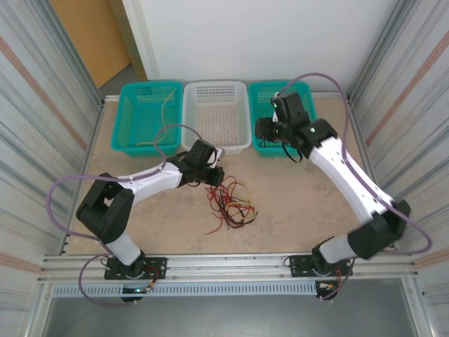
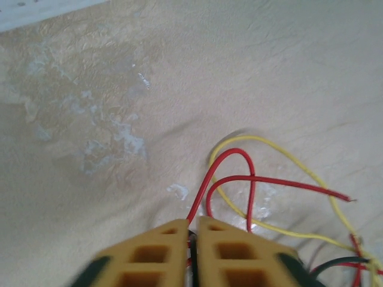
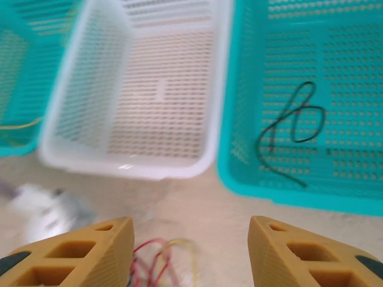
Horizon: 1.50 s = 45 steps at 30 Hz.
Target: Untangle the cables
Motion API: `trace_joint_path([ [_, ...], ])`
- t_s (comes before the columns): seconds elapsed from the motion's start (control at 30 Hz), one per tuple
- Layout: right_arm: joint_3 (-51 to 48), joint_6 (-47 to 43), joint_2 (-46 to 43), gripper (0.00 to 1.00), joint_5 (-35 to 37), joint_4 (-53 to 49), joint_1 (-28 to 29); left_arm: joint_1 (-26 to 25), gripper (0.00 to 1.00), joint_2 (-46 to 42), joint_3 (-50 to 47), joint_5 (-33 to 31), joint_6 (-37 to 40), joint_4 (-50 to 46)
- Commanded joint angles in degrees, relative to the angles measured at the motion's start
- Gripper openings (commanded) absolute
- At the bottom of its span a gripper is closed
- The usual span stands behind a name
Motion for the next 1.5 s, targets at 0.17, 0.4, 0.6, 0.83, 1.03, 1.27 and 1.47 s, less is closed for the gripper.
trace_joint_path([
  [0.17, -16.2, 8.3, -11.5, 0.72, -3.3, 6.4, 9.3, -7.0, 0.00, -16.4, 11.7, -6.8, 2.8, -11.4],
  [0.4, -24.0, 12.0, -12.0, 0.78, -3.3, 10.1, 12.8, -7.8, 0.00, -26.0, 18.7, 1.3, -2.1, -18.4],
  [0.6, -25.3, 13.6, -9.8, 0.80, -4.7, 12.2, 14.5, -7.8, 0.00, -30.9, 22.8, 3.5, -3.2, -19.7],
  [0.83, -27.6, 16.3, -6.7, 0.78, -4.8, 15.3, 16.9, -7.8, 0.00, -32.4, 30.7, 3.9, -3.0, -18.7],
  [1.03, -31.6, 20.7, -3.5, 0.73, -4.7, 17.0, 17.4, -7.8, 0.00, -31.6, 41.0, 4.3, -2.7, -19.0],
  [1.27, -30.1, 16.1, -13.6, 0.75, -1.1, 15.7, 18.1, -7.7, 0.00, -30.8, 50.6, 2.4, -0.5, -21.2],
  [1.47, -21.5, 7.6, -21.9, 0.78, -4.3, 17.4, 18.6, -7.7, 0.00, -28.2, 52.0, 4.4, 0.7, -21.2],
])
